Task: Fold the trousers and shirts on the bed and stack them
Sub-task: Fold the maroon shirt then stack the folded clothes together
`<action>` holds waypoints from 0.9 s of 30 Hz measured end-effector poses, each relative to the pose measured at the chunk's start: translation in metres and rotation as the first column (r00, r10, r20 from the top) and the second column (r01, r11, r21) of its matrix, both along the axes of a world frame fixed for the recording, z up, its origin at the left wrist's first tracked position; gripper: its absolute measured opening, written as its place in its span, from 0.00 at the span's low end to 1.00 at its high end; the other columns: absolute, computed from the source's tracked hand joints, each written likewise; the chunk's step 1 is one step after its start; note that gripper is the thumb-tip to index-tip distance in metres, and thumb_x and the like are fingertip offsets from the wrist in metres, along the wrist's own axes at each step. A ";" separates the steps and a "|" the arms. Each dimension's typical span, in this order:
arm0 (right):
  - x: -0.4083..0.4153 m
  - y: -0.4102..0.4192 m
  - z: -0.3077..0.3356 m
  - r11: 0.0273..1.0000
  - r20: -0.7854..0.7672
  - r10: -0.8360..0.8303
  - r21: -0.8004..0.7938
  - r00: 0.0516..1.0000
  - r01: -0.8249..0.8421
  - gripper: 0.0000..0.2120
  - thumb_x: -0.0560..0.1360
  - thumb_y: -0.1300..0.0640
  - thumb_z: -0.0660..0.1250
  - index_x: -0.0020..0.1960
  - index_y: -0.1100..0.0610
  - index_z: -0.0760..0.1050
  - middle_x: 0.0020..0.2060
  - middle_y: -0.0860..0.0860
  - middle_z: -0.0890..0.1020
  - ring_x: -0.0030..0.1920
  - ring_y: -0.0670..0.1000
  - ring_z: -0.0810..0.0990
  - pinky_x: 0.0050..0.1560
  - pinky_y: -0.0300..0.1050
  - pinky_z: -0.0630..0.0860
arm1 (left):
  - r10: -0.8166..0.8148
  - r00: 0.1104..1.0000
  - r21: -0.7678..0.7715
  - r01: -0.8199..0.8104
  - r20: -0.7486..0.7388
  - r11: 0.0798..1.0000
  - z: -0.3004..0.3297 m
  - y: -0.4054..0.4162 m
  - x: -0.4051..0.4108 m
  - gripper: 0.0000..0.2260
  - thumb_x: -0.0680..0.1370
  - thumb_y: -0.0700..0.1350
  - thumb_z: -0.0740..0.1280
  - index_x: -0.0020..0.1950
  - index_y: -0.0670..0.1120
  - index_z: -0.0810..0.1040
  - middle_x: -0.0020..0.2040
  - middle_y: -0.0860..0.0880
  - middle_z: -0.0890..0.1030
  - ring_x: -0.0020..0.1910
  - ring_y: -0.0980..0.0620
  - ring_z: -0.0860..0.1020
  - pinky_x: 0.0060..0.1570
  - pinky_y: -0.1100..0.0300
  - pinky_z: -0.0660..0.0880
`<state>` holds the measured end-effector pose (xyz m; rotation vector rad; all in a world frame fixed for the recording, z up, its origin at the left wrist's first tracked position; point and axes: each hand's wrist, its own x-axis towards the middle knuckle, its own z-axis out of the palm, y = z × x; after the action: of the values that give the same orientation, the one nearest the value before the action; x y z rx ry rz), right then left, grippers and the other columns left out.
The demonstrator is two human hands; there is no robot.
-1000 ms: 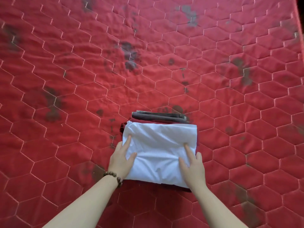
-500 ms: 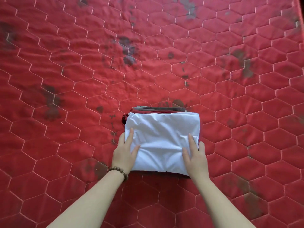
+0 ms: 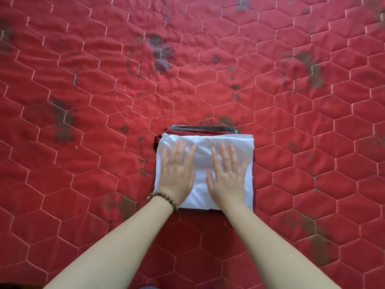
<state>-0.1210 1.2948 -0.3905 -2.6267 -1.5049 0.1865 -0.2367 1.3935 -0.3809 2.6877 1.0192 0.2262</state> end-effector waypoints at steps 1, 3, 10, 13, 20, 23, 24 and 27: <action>-0.004 0.008 -0.005 0.998 -0.011 0.065 -0.026 0.998 -0.065 0.29 0.74 0.49 0.58 0.74 0.56 0.65 0.75 0.54 0.63 0.76 0.59 0.58 0.68 0.74 0.55 | -0.068 0.997 -0.027 0.067 -0.042 0.997 -0.003 0.000 0.010 0.24 0.74 0.42 0.59 0.71 0.41 0.70 0.71 0.38 0.70 0.73 0.39 0.64 0.69 0.34 0.59; -0.004 0.018 -0.020 0.990 -0.019 0.112 -0.080 0.994 -0.113 0.29 0.75 0.47 0.62 0.74 0.54 0.64 0.75 0.53 0.62 0.76 0.58 0.54 0.67 0.76 0.54 | -0.126 0.977 -0.087 0.112 -0.171 0.990 -0.017 0.003 0.022 0.25 0.78 0.44 0.54 0.76 0.42 0.62 0.76 0.41 0.61 0.77 0.41 0.53 0.73 0.37 0.48; 0.032 0.007 -0.056 0.989 -0.002 -0.069 -0.128 0.998 0.068 0.34 0.74 0.33 0.51 0.77 0.41 0.49 0.78 0.49 0.47 0.78 0.53 0.44 0.71 0.71 0.40 | -0.013 0.955 0.028 0.023 -0.297 0.999 -0.063 0.031 0.001 0.30 0.77 0.60 0.51 0.79 0.57 0.50 0.79 0.44 0.45 0.78 0.43 0.42 0.74 0.40 0.42; 0.040 -0.001 -0.060 0.991 -0.007 -0.081 -0.111 0.997 0.080 0.34 0.74 0.34 0.52 0.77 0.40 0.48 0.78 0.48 0.46 0.78 0.56 0.45 0.71 0.72 0.43 | 0.034 0.953 0.030 -0.026 -0.302 0.999 -0.074 0.032 -0.008 0.32 0.76 0.64 0.50 0.78 0.59 0.43 0.79 0.43 0.40 0.77 0.44 0.38 0.74 0.40 0.45; 0.051 -0.002 -0.086 0.997 -0.210 -0.045 0.054 0.977 0.057 0.31 0.76 0.37 0.54 0.77 0.43 0.51 0.78 0.49 0.47 0.78 0.58 0.42 0.74 0.65 0.45 | -0.033 0.993 -0.097 0.022 -0.113 0.995 -0.103 0.040 -0.007 0.33 0.76 0.63 0.55 0.78 0.60 0.46 0.79 0.41 0.41 0.77 0.43 0.39 0.73 0.37 0.47; 0.052 0.000 -0.085 0.996 -0.226 -0.041 0.065 0.973 0.057 0.31 0.77 0.38 0.54 0.76 0.45 0.52 0.77 0.50 0.49 0.77 0.58 0.43 0.74 0.64 0.46 | -0.052 0.994 -0.112 0.041 -0.095 0.993 -0.102 0.042 -0.006 0.32 0.76 0.62 0.55 0.78 0.59 0.48 0.79 0.40 0.42 0.77 0.43 0.38 0.72 0.35 0.46; 0.050 0.001 -0.081 0.997 -0.213 -0.046 0.044 0.976 0.057 0.31 0.77 0.38 0.54 0.76 0.45 0.50 0.78 0.50 0.48 0.77 0.58 0.42 0.74 0.65 0.45 | -0.047 0.991 -0.113 0.033 -0.127 0.993 -0.099 0.042 -0.006 0.32 0.76 0.63 0.54 0.78 0.59 0.47 0.78 0.41 0.41 0.77 0.44 0.37 0.72 0.34 0.45; 0.045 -0.002 -0.066 0.998 -0.103 -0.057 0.015 0.993 0.059 0.33 0.76 0.40 0.60 0.77 0.43 0.52 0.78 0.51 0.48 0.77 0.57 0.42 0.72 0.70 0.44 | 0.016 0.973 -0.013 -0.020 -0.229 1.000 -0.084 0.034 -0.007 0.32 0.77 0.64 0.52 0.78 0.60 0.45 0.78 0.42 0.37 0.77 0.43 0.37 0.70 0.31 0.40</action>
<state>-0.0765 1.2928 -0.4569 -2.5998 -1.3898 0.2960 -0.2436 1.4274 -0.4651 2.7383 1.1037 -0.0915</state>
